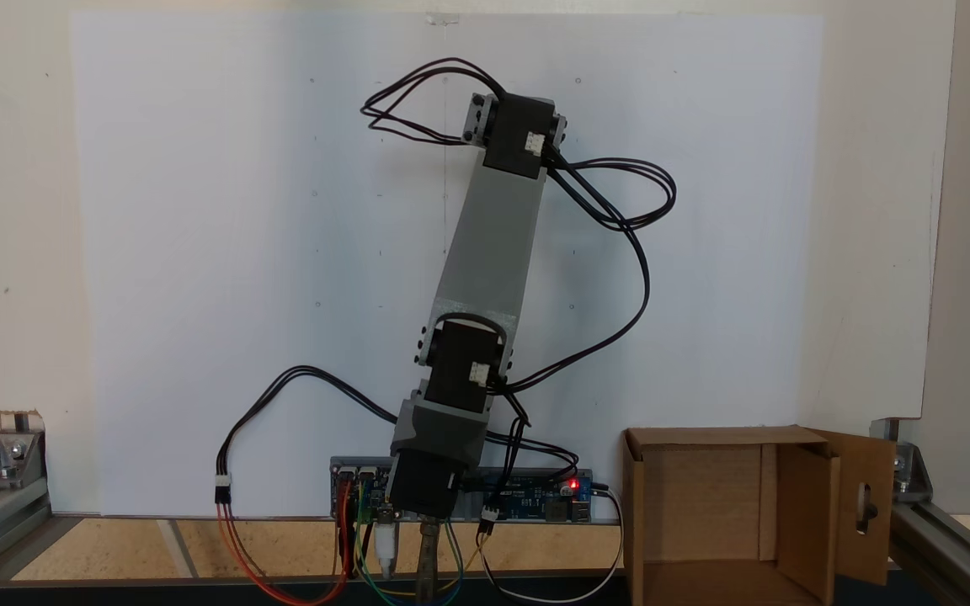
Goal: Grasp a green dice and put it in the bin.
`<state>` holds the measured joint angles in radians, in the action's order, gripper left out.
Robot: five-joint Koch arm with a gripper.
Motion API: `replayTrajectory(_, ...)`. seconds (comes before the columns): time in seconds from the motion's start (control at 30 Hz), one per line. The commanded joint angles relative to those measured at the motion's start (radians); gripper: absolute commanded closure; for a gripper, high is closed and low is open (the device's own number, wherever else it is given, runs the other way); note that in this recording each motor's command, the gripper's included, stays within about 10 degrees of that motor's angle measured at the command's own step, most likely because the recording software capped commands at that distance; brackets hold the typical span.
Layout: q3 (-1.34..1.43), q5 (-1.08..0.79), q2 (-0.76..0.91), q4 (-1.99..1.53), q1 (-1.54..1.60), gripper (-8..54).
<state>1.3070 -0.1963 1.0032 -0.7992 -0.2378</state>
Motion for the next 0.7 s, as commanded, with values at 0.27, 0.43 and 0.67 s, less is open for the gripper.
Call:
replayTrajectory(0.27, -0.089, 0.023, 0.242, -0.238, 0.04, 34.1)
replayTrajectory(0.43, -0.239, 0.077, 0.371, -0.437, 0.075, 34.1)
replayTrajectory(0.67, -0.25, 0.077, 0.433, -0.454, 0.037, 34.1)
